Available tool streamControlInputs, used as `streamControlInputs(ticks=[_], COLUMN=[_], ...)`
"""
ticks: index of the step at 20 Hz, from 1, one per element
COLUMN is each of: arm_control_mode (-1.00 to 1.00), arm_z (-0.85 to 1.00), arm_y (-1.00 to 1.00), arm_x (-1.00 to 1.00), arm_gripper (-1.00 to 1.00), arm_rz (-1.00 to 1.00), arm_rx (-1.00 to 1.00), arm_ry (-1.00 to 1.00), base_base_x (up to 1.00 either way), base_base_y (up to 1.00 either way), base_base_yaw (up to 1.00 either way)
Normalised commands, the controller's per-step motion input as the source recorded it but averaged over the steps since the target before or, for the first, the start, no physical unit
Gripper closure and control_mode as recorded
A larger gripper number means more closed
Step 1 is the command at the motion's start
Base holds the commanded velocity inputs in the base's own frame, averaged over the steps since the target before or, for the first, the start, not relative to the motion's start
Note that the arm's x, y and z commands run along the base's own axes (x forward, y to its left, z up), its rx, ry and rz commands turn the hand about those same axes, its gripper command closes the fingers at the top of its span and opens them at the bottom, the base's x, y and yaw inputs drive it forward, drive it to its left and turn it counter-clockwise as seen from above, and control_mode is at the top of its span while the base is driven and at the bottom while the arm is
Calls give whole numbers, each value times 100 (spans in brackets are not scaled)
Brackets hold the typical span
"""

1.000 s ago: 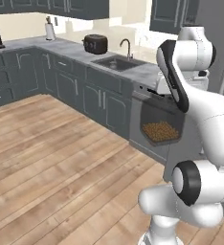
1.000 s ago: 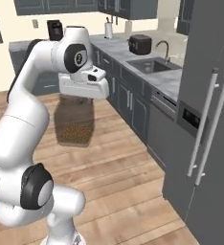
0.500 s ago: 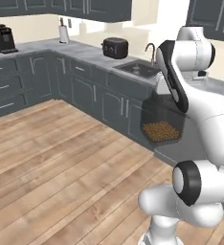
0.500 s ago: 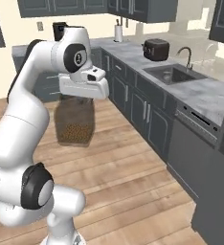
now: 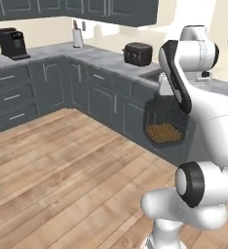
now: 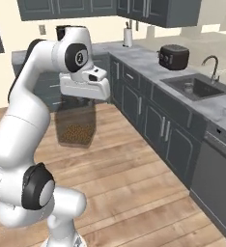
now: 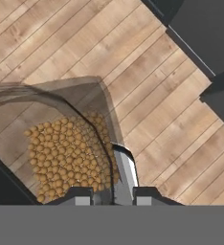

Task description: Pick the jar and bowl and place them in the sink. Then turn on the water.

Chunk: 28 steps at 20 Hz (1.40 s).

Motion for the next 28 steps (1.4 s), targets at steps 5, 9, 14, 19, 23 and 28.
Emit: streamControlInputs(ticks=[5,9,14,19,23,28], arm_control_mode=[100,100,100,100,100,100], arm_z=[0,0,0,0,0,0], arm_y=[0,0,0,0,0,0], arm_x=[0,0,0,0,0,0], arm_gripper=[100,100,100,100,100,100], arm_rz=[0,0,0,0,0,0], arm_rx=[0,0,0,0,0,0], arm_ry=[0,0,0,0,0,0], base_base_x=[100,95,91,90,95,69], base_base_y=[57,54,51,38,31,9], base_base_yaw=[0,0,0,0,-3,-23])
